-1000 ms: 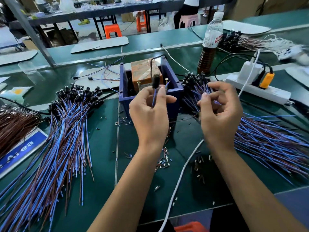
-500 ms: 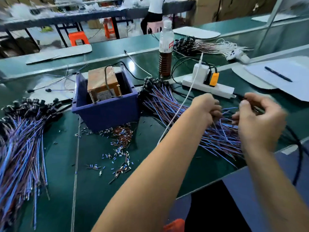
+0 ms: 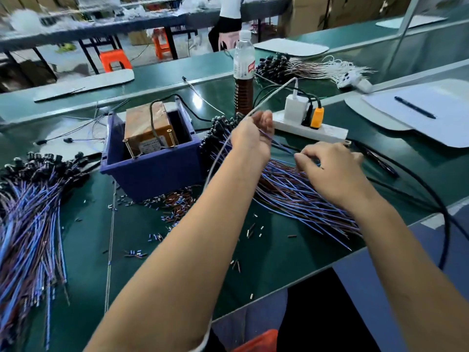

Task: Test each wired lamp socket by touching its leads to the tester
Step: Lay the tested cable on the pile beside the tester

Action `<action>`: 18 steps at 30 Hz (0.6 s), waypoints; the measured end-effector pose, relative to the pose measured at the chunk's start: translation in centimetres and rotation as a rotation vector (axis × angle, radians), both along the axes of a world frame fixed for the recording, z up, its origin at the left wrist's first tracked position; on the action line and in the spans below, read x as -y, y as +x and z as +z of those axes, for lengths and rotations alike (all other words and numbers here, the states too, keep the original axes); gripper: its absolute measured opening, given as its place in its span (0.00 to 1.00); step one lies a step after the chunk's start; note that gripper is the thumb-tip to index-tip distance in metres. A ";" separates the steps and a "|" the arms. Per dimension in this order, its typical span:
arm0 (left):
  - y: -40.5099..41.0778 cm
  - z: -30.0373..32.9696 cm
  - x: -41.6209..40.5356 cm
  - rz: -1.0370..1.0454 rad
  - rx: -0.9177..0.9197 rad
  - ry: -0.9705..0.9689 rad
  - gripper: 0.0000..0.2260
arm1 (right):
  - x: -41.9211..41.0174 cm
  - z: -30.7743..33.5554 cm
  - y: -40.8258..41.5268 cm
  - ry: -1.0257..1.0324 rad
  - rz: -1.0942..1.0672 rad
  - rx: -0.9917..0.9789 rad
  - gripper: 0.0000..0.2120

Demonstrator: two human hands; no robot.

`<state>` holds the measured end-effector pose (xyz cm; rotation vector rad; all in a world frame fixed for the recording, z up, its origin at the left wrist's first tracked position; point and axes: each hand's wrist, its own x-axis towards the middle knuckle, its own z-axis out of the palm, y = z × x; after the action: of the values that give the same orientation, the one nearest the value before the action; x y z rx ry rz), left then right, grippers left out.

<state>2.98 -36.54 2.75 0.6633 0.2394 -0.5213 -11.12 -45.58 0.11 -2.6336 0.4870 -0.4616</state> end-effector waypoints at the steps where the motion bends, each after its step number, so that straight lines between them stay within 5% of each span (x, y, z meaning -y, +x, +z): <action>1: 0.2 0.3 -0.5 0.025 0.033 0.019 0.10 | 0.2 0.3 -0.2 0.043 0.018 0.025 0.15; 5: 1.2 0.8 -2.1 0.109 0.143 0.137 0.13 | 0.7 0.9 -0.8 0.022 0.032 0.166 0.13; 13: 2.4 -2.8 -4.9 0.105 0.705 1.436 0.18 | 0.1 -1.4 -0.7 -0.187 0.005 0.013 0.08; 18: 1.5 -4.0 -5.4 0.066 0.897 1.826 0.21 | -0.7 -2.4 -0.8 -0.101 -0.042 0.103 0.07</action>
<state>4.44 -31.13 -1.25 2.5494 -0.2066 0.2717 -11.89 -44.83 -2.27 -2.6833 0.4985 -0.6480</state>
